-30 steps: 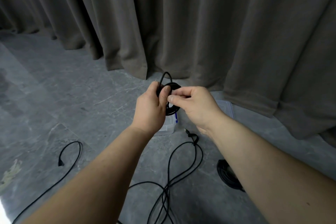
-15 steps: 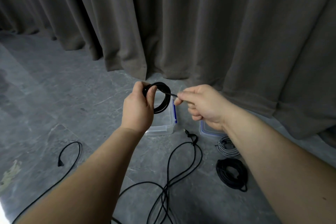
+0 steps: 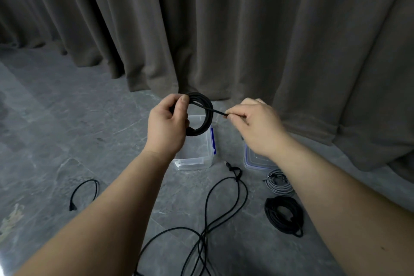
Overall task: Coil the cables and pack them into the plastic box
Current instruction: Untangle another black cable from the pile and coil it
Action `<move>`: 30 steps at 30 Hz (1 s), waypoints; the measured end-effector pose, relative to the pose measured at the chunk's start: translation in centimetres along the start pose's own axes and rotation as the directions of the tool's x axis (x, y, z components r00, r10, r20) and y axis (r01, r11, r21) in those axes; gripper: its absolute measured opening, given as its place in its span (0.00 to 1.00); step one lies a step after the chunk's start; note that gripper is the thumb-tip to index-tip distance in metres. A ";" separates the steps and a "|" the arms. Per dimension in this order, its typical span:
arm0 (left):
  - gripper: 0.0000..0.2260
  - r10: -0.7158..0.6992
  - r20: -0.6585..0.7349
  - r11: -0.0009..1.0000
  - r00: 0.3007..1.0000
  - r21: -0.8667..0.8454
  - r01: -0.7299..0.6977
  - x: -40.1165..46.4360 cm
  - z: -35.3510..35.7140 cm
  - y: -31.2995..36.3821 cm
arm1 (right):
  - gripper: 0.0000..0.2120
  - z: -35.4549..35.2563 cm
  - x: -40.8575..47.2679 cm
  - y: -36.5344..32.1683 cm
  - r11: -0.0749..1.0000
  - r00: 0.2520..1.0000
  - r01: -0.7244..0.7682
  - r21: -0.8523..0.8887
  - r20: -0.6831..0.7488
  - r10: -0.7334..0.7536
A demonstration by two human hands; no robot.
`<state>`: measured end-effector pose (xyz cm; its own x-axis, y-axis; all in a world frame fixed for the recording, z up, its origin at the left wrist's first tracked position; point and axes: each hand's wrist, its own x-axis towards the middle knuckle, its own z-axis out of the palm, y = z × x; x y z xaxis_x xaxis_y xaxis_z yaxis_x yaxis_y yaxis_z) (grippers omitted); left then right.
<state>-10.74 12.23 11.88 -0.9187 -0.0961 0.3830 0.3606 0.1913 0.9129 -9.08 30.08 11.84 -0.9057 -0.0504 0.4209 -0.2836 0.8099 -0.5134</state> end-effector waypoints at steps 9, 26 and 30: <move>0.11 0.026 0.061 0.999 0.998 -0.037 -0.024 -0.3 1.5 0.9 | 0.18 0.4 0.3 -1.4 0.827 0.978 -0.166 0.537 -0.016 0.207; 0.07 0.019 0.223 0.997 0.975 0.074 -0.036 -1.0 0.8 0.0 | 0.05 0.4 0.0 -1.4 0.892 0.958 -0.073 0.446 -0.218 0.187; 0.07 0.034 0.132 0.999 0.991 0.036 -0.039 -1.1 1.3 0.5 | 0.09 0.6 -0.1 -1.9 0.751 0.945 -0.146 0.643 -0.134 0.299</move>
<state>-9.77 13.75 11.78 -0.9189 0.0399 0.3924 0.3906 0.2296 0.8915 -8.62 28.18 12.34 -0.8982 0.2731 0.3445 -0.2832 0.2399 -0.9286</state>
